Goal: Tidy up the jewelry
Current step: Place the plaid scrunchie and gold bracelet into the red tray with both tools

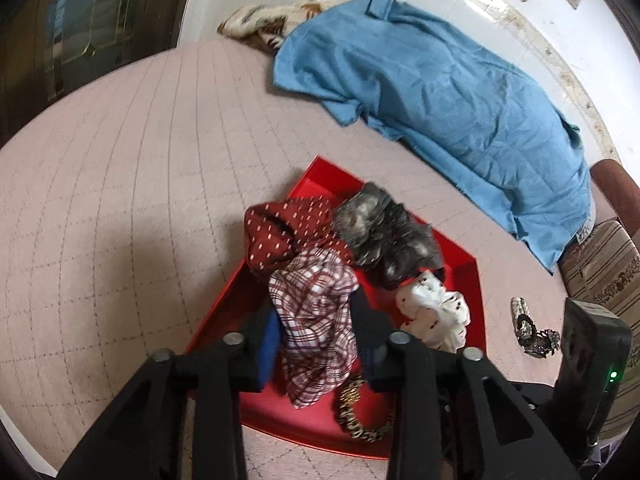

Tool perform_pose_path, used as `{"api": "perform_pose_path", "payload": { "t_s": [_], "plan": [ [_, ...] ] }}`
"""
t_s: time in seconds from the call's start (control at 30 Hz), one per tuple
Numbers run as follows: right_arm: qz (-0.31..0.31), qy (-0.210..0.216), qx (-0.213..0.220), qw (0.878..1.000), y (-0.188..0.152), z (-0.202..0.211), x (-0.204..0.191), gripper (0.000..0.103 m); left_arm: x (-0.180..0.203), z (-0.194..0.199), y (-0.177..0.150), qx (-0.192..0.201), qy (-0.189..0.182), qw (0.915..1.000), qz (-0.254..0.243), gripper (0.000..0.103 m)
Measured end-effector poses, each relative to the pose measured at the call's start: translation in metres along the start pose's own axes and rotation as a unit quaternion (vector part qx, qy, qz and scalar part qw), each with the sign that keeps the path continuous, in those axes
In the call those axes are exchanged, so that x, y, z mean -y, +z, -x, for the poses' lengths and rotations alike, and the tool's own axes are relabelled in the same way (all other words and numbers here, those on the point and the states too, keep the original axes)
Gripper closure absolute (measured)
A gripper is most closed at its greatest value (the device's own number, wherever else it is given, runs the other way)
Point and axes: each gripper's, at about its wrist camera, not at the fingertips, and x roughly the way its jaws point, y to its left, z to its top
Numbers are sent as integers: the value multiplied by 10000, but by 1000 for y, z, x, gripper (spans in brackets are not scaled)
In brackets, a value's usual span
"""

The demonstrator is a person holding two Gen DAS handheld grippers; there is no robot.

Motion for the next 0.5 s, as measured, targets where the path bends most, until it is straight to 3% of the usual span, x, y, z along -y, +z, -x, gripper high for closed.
{"api": "perform_pose_path", "payload": {
  "t_s": [0.2,0.5],
  "plan": [
    [63,23,44,10000,0,0,-4,96,2,13,2,379,65,9993,-44,55],
    [111,144,198,9996,-2,16,-5,89,-7,18,3,601,460,9970,156,52]
  ]
}}
